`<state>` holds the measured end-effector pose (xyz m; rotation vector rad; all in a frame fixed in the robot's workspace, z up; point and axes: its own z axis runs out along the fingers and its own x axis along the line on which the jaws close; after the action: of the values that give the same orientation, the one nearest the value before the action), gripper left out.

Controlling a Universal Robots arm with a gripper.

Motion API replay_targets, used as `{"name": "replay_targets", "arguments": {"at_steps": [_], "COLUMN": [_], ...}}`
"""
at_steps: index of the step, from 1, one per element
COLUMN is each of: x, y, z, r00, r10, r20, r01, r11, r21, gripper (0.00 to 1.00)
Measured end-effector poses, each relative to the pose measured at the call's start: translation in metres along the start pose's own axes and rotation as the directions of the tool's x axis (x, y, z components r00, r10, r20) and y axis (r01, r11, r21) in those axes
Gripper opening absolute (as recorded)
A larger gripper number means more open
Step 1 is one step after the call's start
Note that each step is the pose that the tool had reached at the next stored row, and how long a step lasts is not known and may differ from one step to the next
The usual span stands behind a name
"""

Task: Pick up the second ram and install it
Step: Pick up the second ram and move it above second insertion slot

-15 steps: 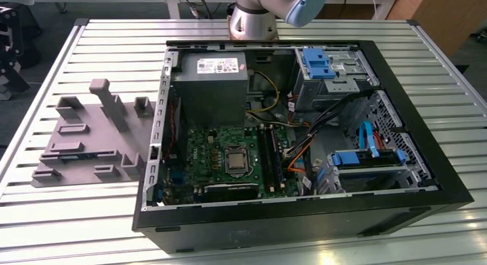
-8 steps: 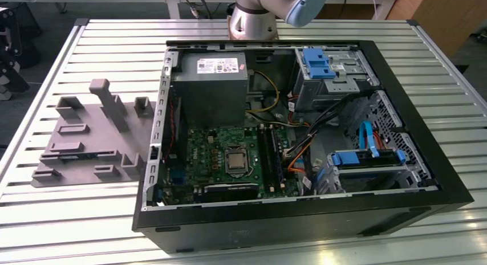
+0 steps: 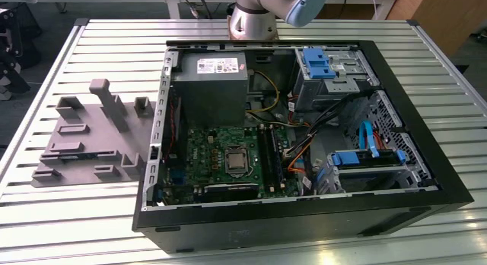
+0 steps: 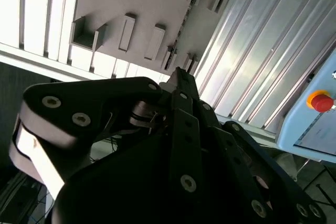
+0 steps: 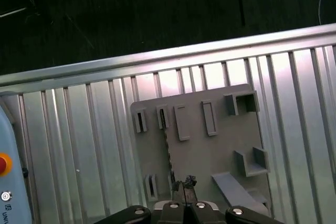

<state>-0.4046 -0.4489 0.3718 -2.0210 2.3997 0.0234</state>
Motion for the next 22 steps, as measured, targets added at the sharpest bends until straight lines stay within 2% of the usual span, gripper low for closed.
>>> {"name": "replay_targets", "arguments": {"at_steps": [3, 6, 9, 10, 14, 22], "x": [0.0003, 0.0010, 0.0012, 0.0015, 0.0023, 0.0029], "y": [-0.0001, -0.0002, -0.0002, -0.0003, -0.0003, 0.0022], "z": [0.0044, 0.0089, 0.0137, 0.0154, 0.0223, 0.0357], "r00": [1.0000, 0.9999, 0.9998, 0.9995, 0.9974, 0.9967], "r10": [-0.003, -0.011, -0.020, -0.031, -0.072, -0.081], "r20": [-0.0002, -0.0003, -0.0009, -0.0010, -0.0016, -0.0017], "r01": [0.003, 0.011, 0.020, 0.031, 0.072, 0.081], "r11": [1.0000, 0.9999, 0.9998, 0.9995, 0.9974, 0.9967], "r21": [-0.0012, -0.0025, -0.0036, -0.0048, -0.0077, -0.0078], "gripper": [0.16, 0.35, 0.41, 0.47, 0.47, 0.47]}}
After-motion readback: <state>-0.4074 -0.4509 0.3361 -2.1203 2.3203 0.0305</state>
